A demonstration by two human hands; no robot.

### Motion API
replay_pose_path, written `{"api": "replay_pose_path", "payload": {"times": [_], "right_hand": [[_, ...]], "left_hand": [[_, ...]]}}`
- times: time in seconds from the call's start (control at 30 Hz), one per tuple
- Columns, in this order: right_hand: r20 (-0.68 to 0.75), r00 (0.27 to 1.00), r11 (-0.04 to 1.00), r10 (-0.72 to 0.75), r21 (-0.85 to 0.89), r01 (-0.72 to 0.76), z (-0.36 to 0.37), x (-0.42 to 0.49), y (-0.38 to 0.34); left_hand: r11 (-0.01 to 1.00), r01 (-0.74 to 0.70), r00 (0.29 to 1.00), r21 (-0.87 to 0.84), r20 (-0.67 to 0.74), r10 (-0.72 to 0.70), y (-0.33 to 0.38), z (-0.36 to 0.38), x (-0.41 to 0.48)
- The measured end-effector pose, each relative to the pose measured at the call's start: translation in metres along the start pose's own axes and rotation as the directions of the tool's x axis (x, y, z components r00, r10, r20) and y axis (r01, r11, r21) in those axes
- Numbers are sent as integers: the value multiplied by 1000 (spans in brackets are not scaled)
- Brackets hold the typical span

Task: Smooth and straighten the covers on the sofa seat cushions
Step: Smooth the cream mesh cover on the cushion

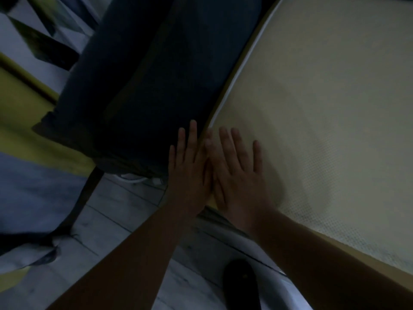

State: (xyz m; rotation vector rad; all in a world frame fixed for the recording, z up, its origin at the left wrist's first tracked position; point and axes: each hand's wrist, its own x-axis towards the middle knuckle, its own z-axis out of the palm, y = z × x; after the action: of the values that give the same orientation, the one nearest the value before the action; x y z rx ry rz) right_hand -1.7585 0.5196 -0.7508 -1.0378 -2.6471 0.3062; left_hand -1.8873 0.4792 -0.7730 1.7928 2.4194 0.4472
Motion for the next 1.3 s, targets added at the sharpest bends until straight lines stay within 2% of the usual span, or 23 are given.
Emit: {"api": "replay_pose_path", "payload": {"times": [0.07, 0.13, 0.2, 0.3, 0.43, 0.5, 0.57, 0.63, 0.7, 0.77, 0.87, 0.93, 0.97, 1.07, 1.17, 1.3], "right_hand": [[-87, 996, 1000, 15, 16, -14, -10, 2, 0], [-109, 994, 1000, 31, 2, -31, -7, -3, 8], [-22, 999, 998, 41, -52, -42, 7, -25, 26], [142, 988, 986, 53, -165, -29, 26, -63, 55], [174, 984, 989, 47, -143, -22, 16, -68, 61], [138, 986, 991, 90, -108, -75, 3, -71, 62], [50, 993, 993, 111, -54, -109, -15, -81, 67], [-56, 992, 994, 112, -16, -113, -37, -95, 76], [-125, 985, 992, 121, -9, -123, -50, -115, 90], [-123, 978, 983, 169, -44, -176, -48, -143, 112], [41, 968, 945, 248, -231, -233, -33, -183, 145], [142, 951, 939, 276, -249, -235, -28, -192, 153], [148, 950, 944, 274, -232, -236, -29, -192, 154], [116, 953, 948, 280, -191, -256, -39, -191, 152], [25, 955, 941, 294, -185, -285, -59, -214, 166], [-60, 977, 950, 206, -229, -214, -88, -259, 196]], "left_hand": [[997, 36, 993, -75, -110, -44, 14, -8, 3], [984, 71, 977, -163, -187, -102, 22, -5, 1], [985, 63, 992, -160, -98, -79, 24, 16, -14], [997, 76, 991, 33, 107, -79, 18, 51, -37], [992, 101, 975, 76, 193, -114, 20, 41, -33], [992, 51, 986, 113, 149, -68, 28, 29, -34], [994, -17, 1000, 110, 26, 14, 54, 16, -38], [996, -80, 992, 48, -92, 85, 91, 10, -39], [994, -98, 982, -38, -164, 91, 132, 10, -39], [990, -128, 987, -66, -105, 121, 162, 30, -48], [978, -179, 979, 102, 118, 167, 179, 77, -74], [972, -162, 975, 168, 176, 132, 175, 93, -78], [968, -171, 973, 185, 186, 137, 176, 94, -76], [954, -206, 967, 217, 195, 165, 177, 84, -74], [961, -197, 969, 194, 187, 160, 192, 77, -78], [919, -385, 920, 82, 116, 375, 249, 77, -89]]}}
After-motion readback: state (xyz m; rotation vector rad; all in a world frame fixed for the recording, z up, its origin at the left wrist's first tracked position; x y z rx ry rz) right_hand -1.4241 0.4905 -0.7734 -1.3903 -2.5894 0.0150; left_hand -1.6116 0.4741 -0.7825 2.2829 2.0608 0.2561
